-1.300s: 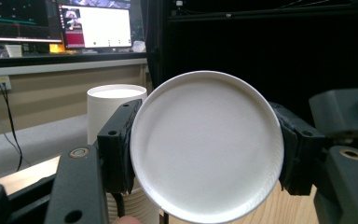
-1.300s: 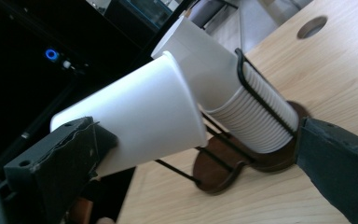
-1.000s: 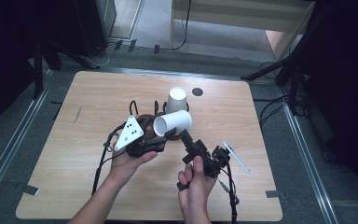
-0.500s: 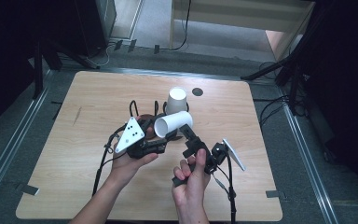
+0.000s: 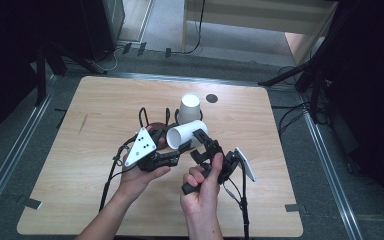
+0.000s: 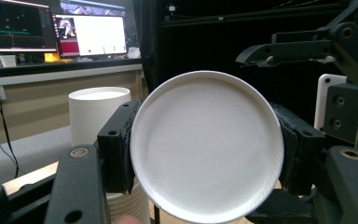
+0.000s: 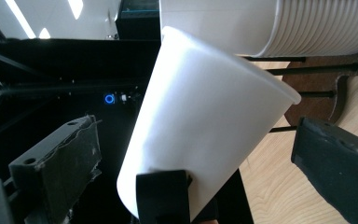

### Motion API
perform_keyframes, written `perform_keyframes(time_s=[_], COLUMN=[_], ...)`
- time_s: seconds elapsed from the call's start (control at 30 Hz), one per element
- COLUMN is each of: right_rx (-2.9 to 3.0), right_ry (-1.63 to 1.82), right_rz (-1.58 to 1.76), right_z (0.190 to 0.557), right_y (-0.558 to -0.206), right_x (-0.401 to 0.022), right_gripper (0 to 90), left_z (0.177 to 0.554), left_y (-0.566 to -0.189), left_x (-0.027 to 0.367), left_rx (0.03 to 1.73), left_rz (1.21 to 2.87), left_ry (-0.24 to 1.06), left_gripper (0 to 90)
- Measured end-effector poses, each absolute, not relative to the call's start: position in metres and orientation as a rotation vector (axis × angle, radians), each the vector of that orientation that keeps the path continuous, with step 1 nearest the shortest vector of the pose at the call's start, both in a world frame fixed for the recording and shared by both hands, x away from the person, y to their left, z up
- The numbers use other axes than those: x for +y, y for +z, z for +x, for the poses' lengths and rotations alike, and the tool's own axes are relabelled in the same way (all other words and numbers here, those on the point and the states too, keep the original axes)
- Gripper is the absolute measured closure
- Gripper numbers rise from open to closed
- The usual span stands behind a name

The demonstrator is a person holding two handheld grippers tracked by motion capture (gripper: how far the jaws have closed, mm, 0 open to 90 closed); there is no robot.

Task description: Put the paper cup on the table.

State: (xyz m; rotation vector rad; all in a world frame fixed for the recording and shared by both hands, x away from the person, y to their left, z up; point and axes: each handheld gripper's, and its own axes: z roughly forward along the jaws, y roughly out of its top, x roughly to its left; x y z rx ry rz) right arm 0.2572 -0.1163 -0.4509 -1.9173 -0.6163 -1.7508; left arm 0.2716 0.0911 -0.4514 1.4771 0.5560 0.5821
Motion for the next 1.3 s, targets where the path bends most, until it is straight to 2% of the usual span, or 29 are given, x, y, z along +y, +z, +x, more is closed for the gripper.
perform_keyframes(time_s=[0.47,0.77,1.3], right_rx=[-0.488,-0.443,-0.414], right_ry=[-1.65,-1.618,-1.641], right_rz=[-1.893,-1.882,-1.835], right_z=[0.267,0.274,0.275], right_y=[-0.458,-0.465,-0.473], right_x=[-0.113,-0.114,-0.113], right_gripper=[1.4,12.3,22.8], left_z=[0.267,0.265,0.267], left_y=[-0.454,-0.454,-0.456], left_x=[0.089,0.09,0.092], left_rx=[0.525,0.502,0.493], left_rz=[1.492,1.495,1.525], left_ry=[0.597,0.597,0.565], left_gripper=[35.3,35.3,33.9])
